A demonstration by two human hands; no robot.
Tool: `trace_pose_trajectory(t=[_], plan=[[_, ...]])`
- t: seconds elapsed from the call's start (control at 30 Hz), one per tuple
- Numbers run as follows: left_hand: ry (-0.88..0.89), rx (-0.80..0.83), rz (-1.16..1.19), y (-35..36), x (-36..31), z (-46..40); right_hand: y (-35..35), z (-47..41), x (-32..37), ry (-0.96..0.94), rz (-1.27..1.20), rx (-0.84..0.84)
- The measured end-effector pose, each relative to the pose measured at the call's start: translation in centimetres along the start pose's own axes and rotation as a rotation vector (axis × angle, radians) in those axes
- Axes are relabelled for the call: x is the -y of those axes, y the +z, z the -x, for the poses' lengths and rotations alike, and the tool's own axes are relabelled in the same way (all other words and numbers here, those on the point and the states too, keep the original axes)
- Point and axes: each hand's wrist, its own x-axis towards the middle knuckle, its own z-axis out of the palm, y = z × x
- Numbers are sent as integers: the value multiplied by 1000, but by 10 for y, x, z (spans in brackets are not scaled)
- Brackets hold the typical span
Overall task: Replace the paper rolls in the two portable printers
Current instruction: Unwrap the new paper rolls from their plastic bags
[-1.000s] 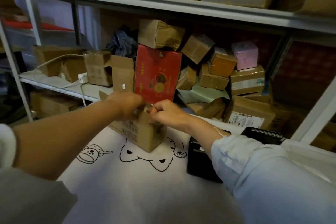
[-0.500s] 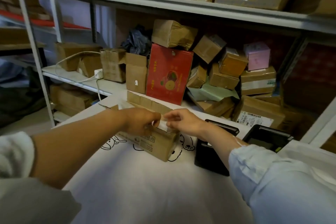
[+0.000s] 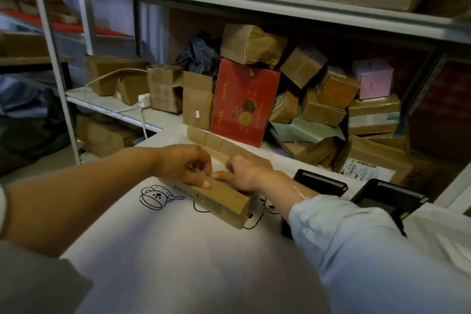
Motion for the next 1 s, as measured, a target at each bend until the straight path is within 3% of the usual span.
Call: trace_pose_trajectory(t=[0.07, 0.2, 0.23, 0.33, 0.4, 0.47, 0.53, 0.63, 0.7, 0.83, 1.0], plan=[[-5, -22, -71, 4, 2, -1, 6, -4, 7, -14, 64, 46], [-128, -413, -131, -1, 8, -3, 10, -6, 9, -52, 8, 5], [-198, -414, -147, -5, 11, -5, 11, -6, 7, -69, 11, -41], [-355, -201, -315, -11, 14, -10, 15, -3, 3, -113, -65, -232], [-408, -201, -420, -6, 14, -13, 15, 1, 2, -181, -127, -411], [-436, -245, -484, 1, 16, -16, 14, 2, 1, -290, -150, -487], [-417, -272, -513, 6, 15, -17, 12, 1, -3, -319, -168, -388], [-327, -271, -508, 7, 13, -19, 6, 1, -6, -174, -266, -4], [-265, -272, -465, 7, 11, -20, 4, 1, -4, -127, -203, 142], [-201, -173, -264, 13, 2, -30, 11, -3, 0, -63, -166, 214], [-244, -63, -217, 19, 1, -38, 9, -2, 3, -109, -30, 135]])
